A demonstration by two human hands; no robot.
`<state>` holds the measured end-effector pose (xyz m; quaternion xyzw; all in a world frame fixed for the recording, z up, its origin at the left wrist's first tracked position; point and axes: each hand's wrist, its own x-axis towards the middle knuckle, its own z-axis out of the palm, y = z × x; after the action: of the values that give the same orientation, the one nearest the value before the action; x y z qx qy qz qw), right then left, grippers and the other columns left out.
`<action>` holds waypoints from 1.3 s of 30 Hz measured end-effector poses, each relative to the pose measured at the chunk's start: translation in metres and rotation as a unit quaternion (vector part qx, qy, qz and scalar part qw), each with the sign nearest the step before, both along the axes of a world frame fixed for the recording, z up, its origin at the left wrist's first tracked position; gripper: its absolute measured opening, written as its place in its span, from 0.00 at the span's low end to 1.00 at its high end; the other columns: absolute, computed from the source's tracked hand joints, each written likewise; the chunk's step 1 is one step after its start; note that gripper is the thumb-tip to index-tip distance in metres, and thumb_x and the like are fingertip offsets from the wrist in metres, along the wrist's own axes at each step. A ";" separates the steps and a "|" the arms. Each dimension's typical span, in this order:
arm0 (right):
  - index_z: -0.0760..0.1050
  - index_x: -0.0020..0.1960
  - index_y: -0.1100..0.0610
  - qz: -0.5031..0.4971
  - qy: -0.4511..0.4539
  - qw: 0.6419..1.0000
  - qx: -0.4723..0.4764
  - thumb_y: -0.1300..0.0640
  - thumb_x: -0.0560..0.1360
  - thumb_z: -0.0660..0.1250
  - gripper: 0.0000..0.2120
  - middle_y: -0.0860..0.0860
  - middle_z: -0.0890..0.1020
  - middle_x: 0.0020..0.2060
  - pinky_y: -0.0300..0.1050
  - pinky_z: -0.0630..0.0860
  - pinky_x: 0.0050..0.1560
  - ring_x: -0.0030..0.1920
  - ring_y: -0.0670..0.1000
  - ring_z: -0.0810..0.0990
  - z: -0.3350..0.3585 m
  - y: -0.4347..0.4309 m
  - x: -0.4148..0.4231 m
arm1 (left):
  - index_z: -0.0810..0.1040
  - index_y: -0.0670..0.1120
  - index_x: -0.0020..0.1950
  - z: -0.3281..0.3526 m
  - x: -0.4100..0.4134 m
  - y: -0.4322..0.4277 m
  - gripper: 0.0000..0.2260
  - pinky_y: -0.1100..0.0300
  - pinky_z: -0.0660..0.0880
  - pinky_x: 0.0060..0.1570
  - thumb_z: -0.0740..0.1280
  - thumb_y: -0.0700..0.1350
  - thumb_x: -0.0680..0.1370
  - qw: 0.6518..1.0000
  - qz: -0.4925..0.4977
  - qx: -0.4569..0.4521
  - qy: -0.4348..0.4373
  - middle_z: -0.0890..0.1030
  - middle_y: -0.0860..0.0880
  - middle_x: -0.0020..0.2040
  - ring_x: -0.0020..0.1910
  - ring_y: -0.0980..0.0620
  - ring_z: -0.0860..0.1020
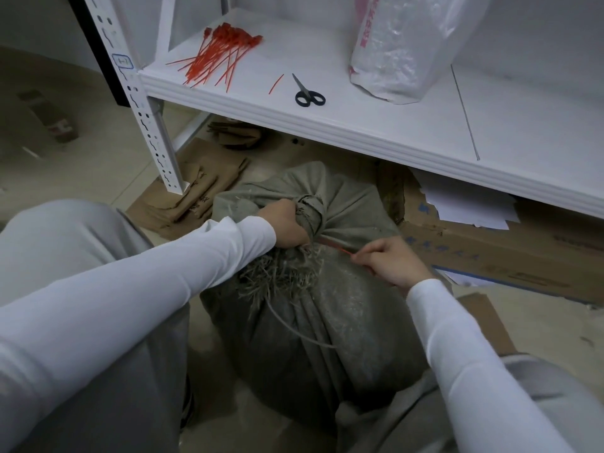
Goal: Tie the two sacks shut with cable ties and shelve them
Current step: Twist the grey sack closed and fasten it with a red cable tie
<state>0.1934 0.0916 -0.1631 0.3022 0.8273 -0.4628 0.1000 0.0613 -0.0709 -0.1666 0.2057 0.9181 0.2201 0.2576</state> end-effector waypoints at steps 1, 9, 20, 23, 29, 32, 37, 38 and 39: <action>0.83 0.42 0.56 -0.011 0.012 1.000 -0.008 0.58 0.74 0.72 0.03 0.48 0.77 0.29 0.36 0.67 0.32 0.30 0.44 0.72 -0.006 -0.009 -0.003 | 0.72 0.45 0.47 0.000 0.002 0.000 0.13 0.54 0.76 0.45 0.72 0.48 0.69 1.000 -0.012 -0.010 0.017 0.77 0.44 0.48 0.44 0.44 0.76; 0.78 0.38 0.57 -0.102 0.071 0.984 -0.128 0.66 0.76 0.65 0.10 0.46 0.75 0.21 0.29 0.61 0.19 0.18 0.38 0.68 -0.031 -0.046 -0.025 | 0.70 0.43 0.56 -0.014 0.032 0.001 0.16 0.55 0.66 0.46 0.67 0.48 0.72 0.969 -0.116 -0.096 0.197 0.79 0.43 0.52 0.52 0.40 0.78; 0.79 0.44 0.57 -0.149 0.044 0.969 -0.191 0.36 0.73 0.67 0.22 0.52 0.75 0.30 0.39 0.60 0.24 0.27 0.48 0.70 -0.037 -0.051 -0.037 | 0.68 0.40 0.60 -0.029 0.046 0.001 0.23 0.50 0.68 0.56 0.68 0.53 0.73 0.968 -0.110 -0.119 0.189 0.76 0.41 0.58 0.60 0.40 0.72; 0.79 0.44 0.59 -0.163 0.059 0.967 -0.186 0.44 0.75 0.69 0.17 0.50 0.76 0.29 0.37 0.62 0.22 0.26 0.47 0.71 -0.037 -0.055 -0.037 | 0.67 0.40 0.61 -0.030 0.047 0.001 0.25 0.49 0.67 0.58 0.68 0.55 0.72 0.990 -0.076 -0.080 0.082 0.74 0.41 0.61 0.64 0.39 0.68; 0.80 0.45 0.59 -0.168 0.068 0.955 -0.234 0.47 0.74 0.71 0.13 0.57 0.84 0.39 0.46 0.77 0.33 0.35 0.53 0.81 -0.039 -0.055 -0.038 | 0.65 0.40 0.67 -0.028 0.051 0.003 0.33 0.46 0.62 0.65 0.69 0.59 0.71 1.000 -0.017 -0.023 -0.007 0.70 0.41 0.66 0.69 0.38 0.61; 0.81 0.46 0.59 -0.181 0.079 0.949 -0.247 0.48 0.73 0.72 0.14 0.65 0.83 0.52 0.55 0.76 0.49 0.49 0.61 0.83 -0.040 -0.055 -0.037 | 0.67 0.41 0.67 -0.034 0.050 0.006 0.36 0.46 0.63 0.65 0.70 0.63 0.69 1.000 0.013 0.003 -0.028 0.70 0.42 0.67 0.69 0.38 0.61; 0.81 0.46 0.59 -0.184 0.081 0.934 -0.295 0.52 0.74 0.71 0.10 0.62 0.85 0.49 0.54 0.80 0.56 0.51 0.60 0.84 -0.037 -0.051 -0.037 | 0.75 0.43 0.56 -0.033 0.050 0.010 0.30 0.47 0.69 0.63 0.72 0.60 0.62 0.981 0.135 0.087 -0.110 0.75 0.42 0.59 0.65 0.40 0.68; 0.81 0.46 0.60 -0.183 0.081 0.934 -0.295 0.52 0.74 0.71 0.10 0.62 0.85 0.48 0.54 0.79 0.57 0.51 0.60 0.84 -0.037 -0.050 -0.037 | 0.77 0.44 0.54 -0.033 0.049 0.011 0.31 0.47 0.72 0.60 0.73 0.61 0.58 0.968 0.174 0.120 -0.137 0.77 0.42 0.57 0.62 0.41 0.71; 0.81 0.47 0.61 -0.183 0.084 0.934 -0.294 0.52 0.74 0.71 0.11 0.62 0.85 0.48 0.55 0.79 0.58 0.52 0.61 0.83 -0.038 -0.050 -0.038 | 0.78 0.44 0.52 -0.035 0.047 0.011 0.32 0.46 0.75 0.57 0.73 0.61 0.54 0.950 0.213 0.160 -0.165 0.79 0.42 0.54 0.59 0.41 0.75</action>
<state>0.1555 0.0415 -0.2009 0.3659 0.5897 -0.7194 0.0284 0.1082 -0.0600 -0.2015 0.0044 0.8382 0.4446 0.3158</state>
